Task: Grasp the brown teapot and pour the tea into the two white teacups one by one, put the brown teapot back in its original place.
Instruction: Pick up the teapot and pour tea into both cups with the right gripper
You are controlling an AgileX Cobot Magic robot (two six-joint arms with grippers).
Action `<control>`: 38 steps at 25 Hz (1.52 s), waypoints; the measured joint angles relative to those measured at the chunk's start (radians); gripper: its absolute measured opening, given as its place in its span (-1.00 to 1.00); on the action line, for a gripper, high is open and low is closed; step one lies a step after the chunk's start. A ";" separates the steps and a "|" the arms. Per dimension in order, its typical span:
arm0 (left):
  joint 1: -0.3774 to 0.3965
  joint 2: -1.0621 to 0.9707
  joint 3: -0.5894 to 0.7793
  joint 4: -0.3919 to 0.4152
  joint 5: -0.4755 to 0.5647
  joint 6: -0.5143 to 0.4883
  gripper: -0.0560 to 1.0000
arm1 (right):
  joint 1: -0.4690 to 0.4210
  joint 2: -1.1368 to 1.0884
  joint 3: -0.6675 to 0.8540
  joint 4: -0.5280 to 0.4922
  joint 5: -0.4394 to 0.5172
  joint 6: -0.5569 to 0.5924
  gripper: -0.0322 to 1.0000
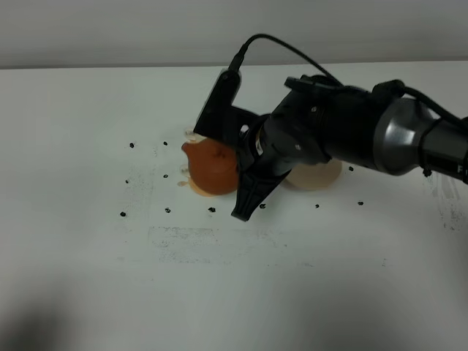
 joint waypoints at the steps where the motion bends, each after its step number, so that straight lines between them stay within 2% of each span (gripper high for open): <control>1: 0.000 0.000 0.000 0.000 0.000 0.000 -0.23 | -0.014 0.002 -0.025 -0.016 0.011 0.000 -0.70; 8: 0.000 0.000 0.000 0.000 0.000 0.000 -0.23 | -0.106 0.105 -0.219 -0.083 0.071 -0.071 -0.70; 16: 0.000 0.000 0.000 0.000 0.000 0.000 -0.23 | -0.127 0.262 -0.343 -0.222 0.080 -0.094 -0.70; 26: 0.000 0.000 0.000 0.000 0.000 0.000 -0.23 | -0.129 0.313 -0.363 -0.334 0.079 -0.126 -0.70; 32: 0.000 0.000 0.000 0.000 0.000 0.000 -0.23 | -0.117 0.313 -0.363 -0.363 0.084 -0.246 -0.70; 38: 0.000 0.000 0.000 0.000 0.000 0.000 -0.23 | -0.101 0.320 -0.364 -0.411 0.082 -0.269 -0.70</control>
